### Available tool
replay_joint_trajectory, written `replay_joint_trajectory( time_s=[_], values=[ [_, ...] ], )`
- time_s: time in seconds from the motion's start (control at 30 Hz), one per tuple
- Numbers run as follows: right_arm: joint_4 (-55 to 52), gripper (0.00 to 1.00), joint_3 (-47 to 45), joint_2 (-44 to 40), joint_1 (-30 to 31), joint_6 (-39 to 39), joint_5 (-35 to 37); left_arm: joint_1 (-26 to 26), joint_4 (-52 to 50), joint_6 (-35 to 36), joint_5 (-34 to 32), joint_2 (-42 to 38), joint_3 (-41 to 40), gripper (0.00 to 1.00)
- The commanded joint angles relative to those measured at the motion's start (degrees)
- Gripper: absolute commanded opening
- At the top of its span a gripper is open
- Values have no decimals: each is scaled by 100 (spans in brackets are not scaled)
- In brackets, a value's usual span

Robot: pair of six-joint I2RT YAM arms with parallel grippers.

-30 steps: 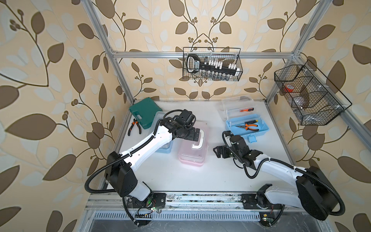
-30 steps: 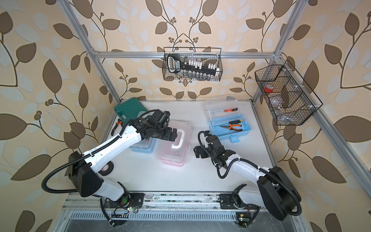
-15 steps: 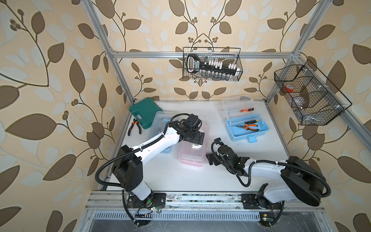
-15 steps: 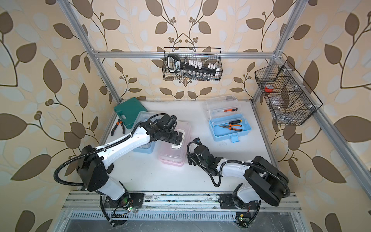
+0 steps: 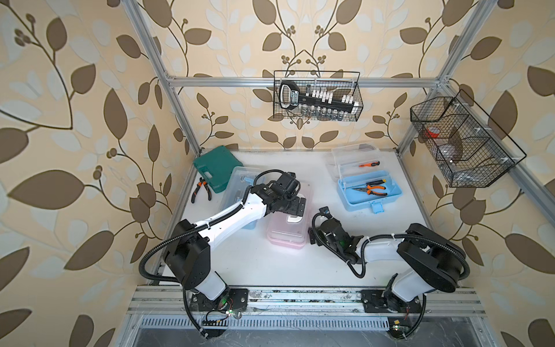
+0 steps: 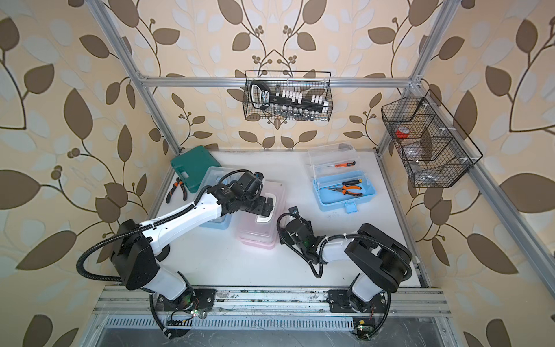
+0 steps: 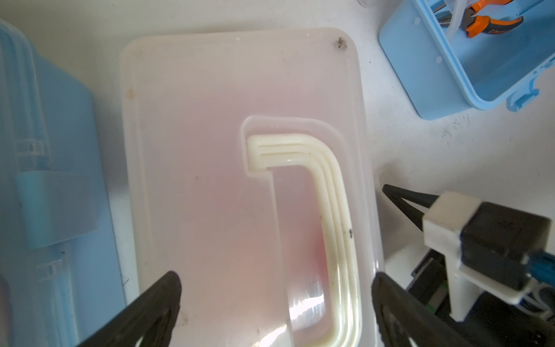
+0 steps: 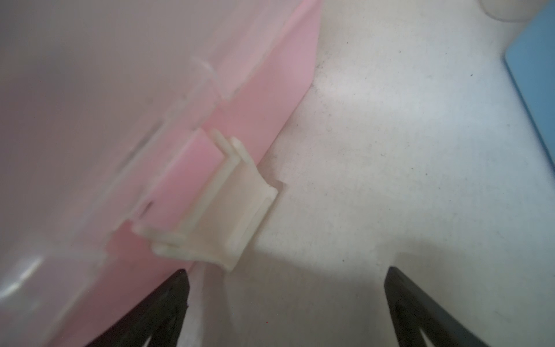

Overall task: Close toolboxes
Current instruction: Fasten the toolbox latch on the toolbox.

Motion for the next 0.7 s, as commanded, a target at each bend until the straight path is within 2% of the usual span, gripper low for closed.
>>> replay_joint_trajectory(
  time_s=[0.0, 0.13, 0.33, 0.67],
  values=[
    [479, 98, 128, 100, 60, 92, 421, 0, -552, -221, 296, 137, -308, 99],
    [493, 98, 78, 68, 47, 135, 842, -5, -561, -218, 278, 133, -317, 99],
    [421, 99, -111, -299, -82, 161, 1116, -1, -541, -218, 275, 141, -360, 99],
    [417, 99, -251, -702, -376, -55, 882, -1, -478, -218, 300, 193, -404, 99]
  ],
)
